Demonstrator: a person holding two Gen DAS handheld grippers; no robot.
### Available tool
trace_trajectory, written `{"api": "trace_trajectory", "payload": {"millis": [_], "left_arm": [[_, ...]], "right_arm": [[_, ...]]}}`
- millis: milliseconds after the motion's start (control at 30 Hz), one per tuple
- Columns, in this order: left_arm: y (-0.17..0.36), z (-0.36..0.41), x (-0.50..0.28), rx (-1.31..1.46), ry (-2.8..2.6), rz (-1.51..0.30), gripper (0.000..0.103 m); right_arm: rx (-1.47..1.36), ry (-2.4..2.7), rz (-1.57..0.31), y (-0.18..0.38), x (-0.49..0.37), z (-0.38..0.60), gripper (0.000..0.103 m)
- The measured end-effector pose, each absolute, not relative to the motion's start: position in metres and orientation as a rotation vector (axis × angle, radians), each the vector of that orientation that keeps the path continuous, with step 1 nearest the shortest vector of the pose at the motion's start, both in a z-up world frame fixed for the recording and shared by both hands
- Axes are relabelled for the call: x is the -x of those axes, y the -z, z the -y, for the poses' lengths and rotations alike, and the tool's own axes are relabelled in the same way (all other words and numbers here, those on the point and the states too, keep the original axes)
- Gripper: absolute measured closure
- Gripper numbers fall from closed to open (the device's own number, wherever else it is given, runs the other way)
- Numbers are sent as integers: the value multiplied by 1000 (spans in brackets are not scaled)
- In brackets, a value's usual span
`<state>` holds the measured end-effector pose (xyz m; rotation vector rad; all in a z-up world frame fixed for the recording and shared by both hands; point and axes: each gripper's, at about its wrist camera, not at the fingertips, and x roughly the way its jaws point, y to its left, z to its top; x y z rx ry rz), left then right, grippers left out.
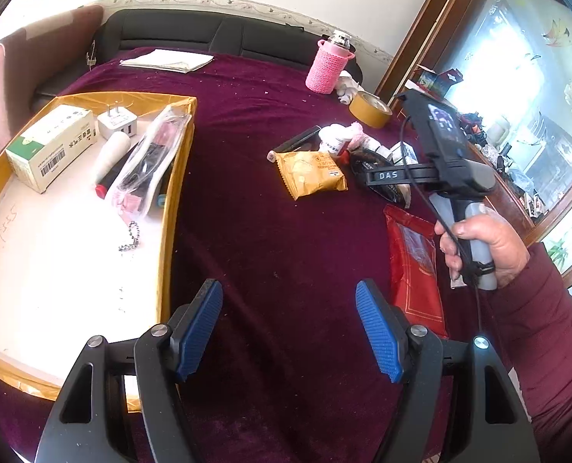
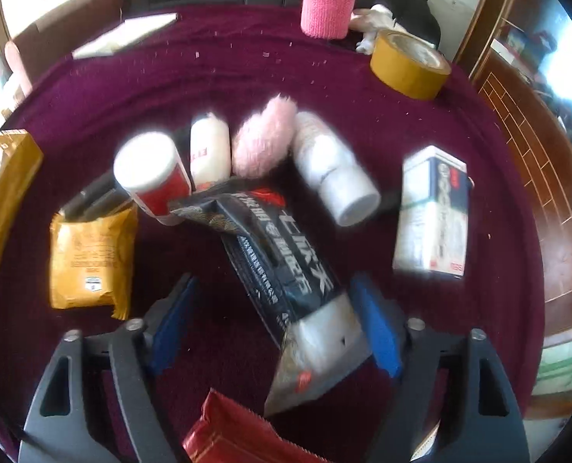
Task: Organize objects
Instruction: 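Grasp the black snack packet with the right gripper and lift it, then grasp the white-and-blue tube box with the left gripper while the right holds the packet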
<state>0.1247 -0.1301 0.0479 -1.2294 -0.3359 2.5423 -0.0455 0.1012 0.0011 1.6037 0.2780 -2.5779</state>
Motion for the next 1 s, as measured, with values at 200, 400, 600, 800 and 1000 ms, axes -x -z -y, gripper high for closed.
{"api": "trace_trajectory", "payload": {"millis": [200, 400, 600, 800, 1000], "left_arm": [[-43, 147, -125, 1217, -2524, 408, 37], [-45, 156, -126, 1207, -2542, 418, 37], [-48, 158, -129, 1197, -2554, 405, 37], [-61, 146, -123, 1205, -2539, 349, 37], [-79, 93, -106, 1178, -2441, 205, 36]], "right_arm": [[-1643, 2605, -243, 0, 51, -100, 66], [-1620, 2588, -76, -4, 51, -112, 77], [-1455, 2555, 118, -29, 28, -126, 76], [-1310, 2469, 373, -48, -13, -151, 76], [-1186, 2505, 619, -60, -64, -209, 76]]}}
